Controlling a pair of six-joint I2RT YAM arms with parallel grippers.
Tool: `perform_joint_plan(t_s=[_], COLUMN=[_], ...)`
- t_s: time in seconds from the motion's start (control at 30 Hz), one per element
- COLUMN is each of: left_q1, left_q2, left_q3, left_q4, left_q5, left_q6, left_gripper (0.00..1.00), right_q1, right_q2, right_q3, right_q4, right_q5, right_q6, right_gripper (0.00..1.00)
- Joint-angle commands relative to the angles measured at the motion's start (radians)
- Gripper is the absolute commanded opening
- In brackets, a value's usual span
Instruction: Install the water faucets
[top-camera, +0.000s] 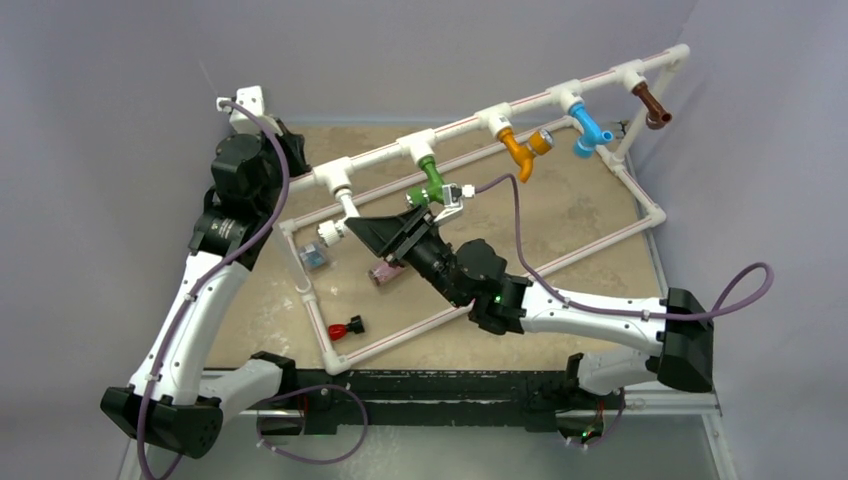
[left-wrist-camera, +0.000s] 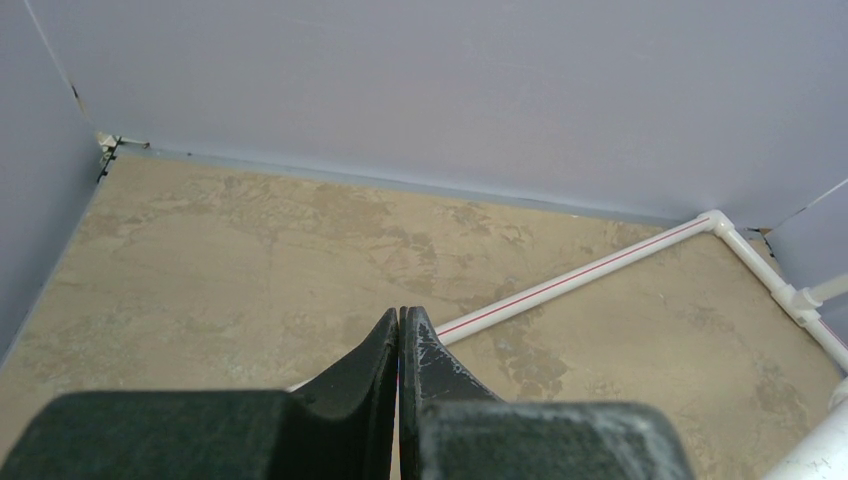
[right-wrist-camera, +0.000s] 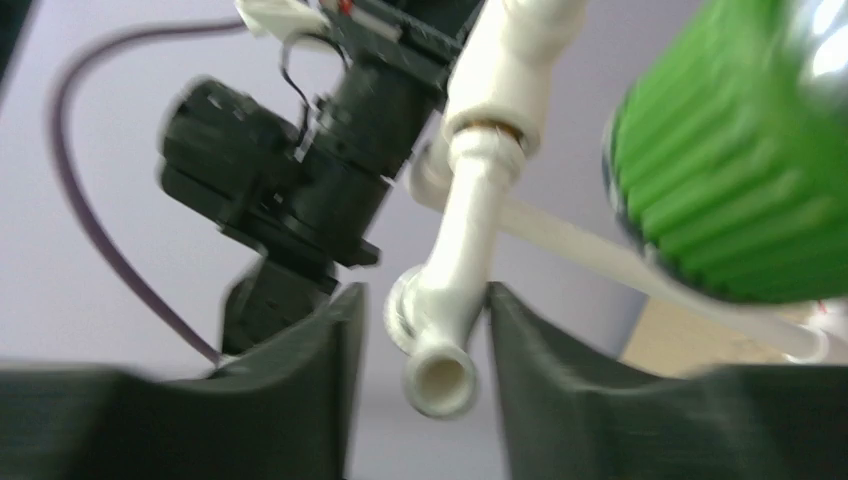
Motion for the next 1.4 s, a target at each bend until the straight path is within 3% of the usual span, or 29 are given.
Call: perform_joint_plan(t_s=[0.0, 0.1, 0.23, 0.7, 0.97, 1.17, 1.3, 1.37], left_q1=[-0.035, -0.035, -0.035, -0.035, -0.035, -0.035, -0.035, -0.035], left_q2=[0.027, 0.025, 0.025, 0.029, 0.038, 0.048, 0.051, 0.053], left_q3=[-0.056, -0.059, -0.058, -0.054, -0.036, -0.034, -0.032, -0.031], left_q4=[-0.288, -0.288, -0.289, -0.295, -0.306, -0.306, -0.308, -0.308], left_q5=[0.097, 0.096, 0.095, 0.086, 0.086, 0.093, 0.086, 0.085], left_q6=[0.061, 0.061, 0.061, 0.061, 0.061, 0.059, 0.061, 0.063], left_gripper=[0.0, 0.0, 0.0, 0.0, 0.0, 0.0, 0.0, 0.0], right_q1=[-0.061, -0.063, -0.066, -0.066, -0.064, -0.056, 0.021, 0.095], right_q2=[-0.12, -0.169, -0.223, -0.27, -0.227, -0.207, -0.193, -0.18], right_q3=[0.021, -0.003, -0.001, 0.268, 0.445, 0.475, 0.455, 0.424], right_q4=[0.133, 0.055, -0.045, -0.426, -0.637, -0.729, -0.765, -0.77], right_q5=[0.094, 0.092, 0.057, -0.013, -0.187, -0.296, -0.253, -0.159], right_q6=[0.071, 0.025, -0.074, -0.788, -1.197, -1.493, -1.739, -1.899], right_gripper=[0.57, 0.74, 0.8, 0.81, 0.81, 0.81, 0.81, 0.83])
